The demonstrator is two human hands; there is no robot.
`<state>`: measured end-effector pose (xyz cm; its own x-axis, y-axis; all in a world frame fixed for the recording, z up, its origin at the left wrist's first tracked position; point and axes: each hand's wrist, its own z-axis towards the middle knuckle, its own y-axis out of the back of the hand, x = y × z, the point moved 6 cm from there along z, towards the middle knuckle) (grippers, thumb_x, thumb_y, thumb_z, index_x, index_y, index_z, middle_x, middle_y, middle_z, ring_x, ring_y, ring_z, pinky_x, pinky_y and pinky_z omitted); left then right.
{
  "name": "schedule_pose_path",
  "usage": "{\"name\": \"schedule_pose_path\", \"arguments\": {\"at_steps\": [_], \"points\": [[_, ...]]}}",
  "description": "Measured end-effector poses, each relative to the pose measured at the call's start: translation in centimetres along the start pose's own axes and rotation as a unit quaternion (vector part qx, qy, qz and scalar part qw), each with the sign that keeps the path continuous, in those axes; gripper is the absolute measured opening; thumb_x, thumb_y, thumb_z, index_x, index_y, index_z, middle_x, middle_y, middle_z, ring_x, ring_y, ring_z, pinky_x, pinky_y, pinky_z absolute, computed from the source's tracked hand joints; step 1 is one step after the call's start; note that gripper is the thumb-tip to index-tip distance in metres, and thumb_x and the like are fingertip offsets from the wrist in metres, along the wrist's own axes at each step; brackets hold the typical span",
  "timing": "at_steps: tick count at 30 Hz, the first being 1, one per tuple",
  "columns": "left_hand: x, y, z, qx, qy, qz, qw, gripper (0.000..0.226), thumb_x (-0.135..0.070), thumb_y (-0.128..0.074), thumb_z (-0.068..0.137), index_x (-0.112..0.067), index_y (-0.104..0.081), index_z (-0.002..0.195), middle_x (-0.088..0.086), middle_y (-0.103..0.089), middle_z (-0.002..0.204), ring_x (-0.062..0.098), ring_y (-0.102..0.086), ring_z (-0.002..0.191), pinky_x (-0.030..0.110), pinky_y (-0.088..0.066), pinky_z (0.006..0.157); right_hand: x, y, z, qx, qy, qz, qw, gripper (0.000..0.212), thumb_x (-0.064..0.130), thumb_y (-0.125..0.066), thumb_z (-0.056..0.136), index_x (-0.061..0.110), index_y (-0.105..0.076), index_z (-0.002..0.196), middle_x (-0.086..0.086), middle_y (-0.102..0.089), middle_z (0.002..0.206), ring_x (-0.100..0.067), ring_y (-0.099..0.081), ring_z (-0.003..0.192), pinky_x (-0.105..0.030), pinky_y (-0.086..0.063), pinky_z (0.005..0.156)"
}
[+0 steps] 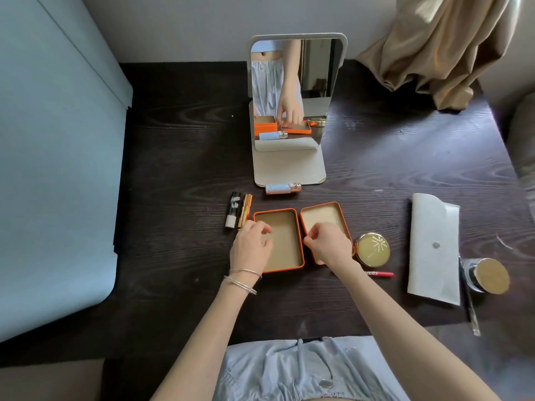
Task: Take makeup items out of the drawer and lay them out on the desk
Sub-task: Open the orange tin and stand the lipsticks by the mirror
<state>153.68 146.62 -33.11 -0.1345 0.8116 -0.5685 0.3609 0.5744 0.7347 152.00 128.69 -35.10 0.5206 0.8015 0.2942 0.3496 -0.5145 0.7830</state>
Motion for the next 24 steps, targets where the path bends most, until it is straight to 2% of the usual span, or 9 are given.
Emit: {"name": "schedule_pose_path", "arguments": {"at_steps": [3,5,9,11,13,15,19,22,24], "points": [[0.1,0.5,-0.3,-0.019,0.01,-0.052,0.998,0.015,-0.012,-0.054,0.089,-0.018,-0.066,0.096,-0.003,-0.062,0.103,0.012,-0.06,0.088,0.029,-0.051,0.078,0.0,2.1,-1.0,-0.085,0.031,0.107,0.99,0.008,0.018,-0.056,0.085,0.01,-0.056,0.085,-0.008,-0.059,0.097,-0.027,-0.055,0.093,-0.031,-0.038,0.071],[0.2,0.4,-0.3,-0.02,0.021,-0.095,0.995,0.017,-0.012,-0.054,0.09,-0.019,-0.069,0.094,-0.002,-0.067,0.101,0.012,-0.062,0.089,0.031,-0.052,0.084,0.5,3.8,-2.0,-0.115,0.069,0.178,0.975,0.008,0.012,-0.055,0.086,0.004,-0.056,0.085,-0.011,-0.055,0.097,-0.028,-0.053,0.093,-0.028,-0.035,0.075],[-0.2,-0.1,-0.3,-0.005,0.058,-0.212,0.976,0.02,-0.013,-0.052,0.093,-0.015,-0.069,0.104,0.003,-0.07,0.103,0.017,-0.065,0.096,0.037,-0.054,0.089,1.9,6.3,-4.0,-0.085,0.112,0.32,0.937,0.003,0.01,-0.054,0.088,0.01,-0.057,0.09,-0.002,-0.061,0.087,-0.011,-0.054,0.074,-0.015,-0.042,0.061],[-0.6,0.0,-0.4,0.004,0.084,-0.283,0.955,0.024,-0.018,-0.05,0.095,-0.011,-0.065,0.114,0.007,-0.069,0.107,0.017,-0.064,0.096,0.034,-0.055,0.086,2.4,6.6,-4.3,-0.079,0.112,0.383,0.914,0.007,0.011,-0.051,0.09,0.014,-0.054,0.084,0.004,-0.059,0.08,-0.009,-0.051,0.07,-0.019,-0.043,0.059],[-1.0,-0.1,-0.6,0.038,0.119,-0.384,0.915,0.028,-0.023,-0.048,0.097,-0.008,-0.061,0.117,0.006,-0.067,0.107,0.016,-0.063,0.096,0.027,-0.054,0.084,2.4,5.6,-3.8,-0.06,0.08,0.457,0.884,0.014,0.012,-0.048,0.091,0.019,-0.053,0.08,0.006,-0.053,0.074,-0.009,-0.046,0.068,-0.024,-0.039,0.059],[-1.0,0.2,-0.8,0.05,0.129,-0.432,0.891,0.023,-0.025,-0.048,0.097,-0.011,-0.062,0.11,0.003,-0.066,0.099,0.018,-0.062,0.094,0.033,-0.052,0.087,2.2,3.7,-3.3,-0.028,0.035,0.499,0.865,0.014,0.014,-0.049,0.092,0.021,-0.054,0.081,0.004,-0.053,0.078,-0.012,-0.047,0.073,-0.03,-0.04,0.064],[1.1,0.4,-1.0,0.023,0.157,-0.362,0.918,0.031,-0.028,-0.056,0.092,-0.012,-0.063,0.118,0.006,-0.066,0.108,0.024,-0.062,0.102,0.045,-0.051,0.094,1.3,0.5,-2.8,0.004,-0.009,0.456,0.89,0.007,0.022,-0.058,0.09,0.02,-0.06,0.084,-0.002,-0.063,0.092,-0.019,-0.058,0.09,-0.045,-0.051,0.084],[2.4,-0.2,-1.4,0.035,0.188,-0.324,0.926,0.015,-0.026,-0.064,0.087,-0.018,-0.07,0.097,0.007,-0.069,0.103,0.025,-0.064,0.101,0.046,-0.051,0.094,0.8,-0.2,-2.8,-0.008,-0.013,0.353,0.935,0.013,0.023,-0.058,0.091,0.013,-0.065,0.097,-0.002,-0.064,0.098,-0.017,-0.059,0.093,-0.035,-0.053,0.077],[2.8,-0.6,-1.8,0.04,0.202,-0.303,0.931,0.006,-0.024,-0.067,0.084,-0.02,-0.068,0.088,0.008,-0.069,0.099,0.025,-0.066,0.097,0.045,-0.053,0.09,0.5,-0.6,-2.6,-0.006,-0.014,0.292,0.956,0.022,0.024,-0.058,0.092,0.01,-0.066,0.105,-0.004,-0.066,0.103,-0.02,-0.06,0.098,-0.038,-0.052,0.083]]}}
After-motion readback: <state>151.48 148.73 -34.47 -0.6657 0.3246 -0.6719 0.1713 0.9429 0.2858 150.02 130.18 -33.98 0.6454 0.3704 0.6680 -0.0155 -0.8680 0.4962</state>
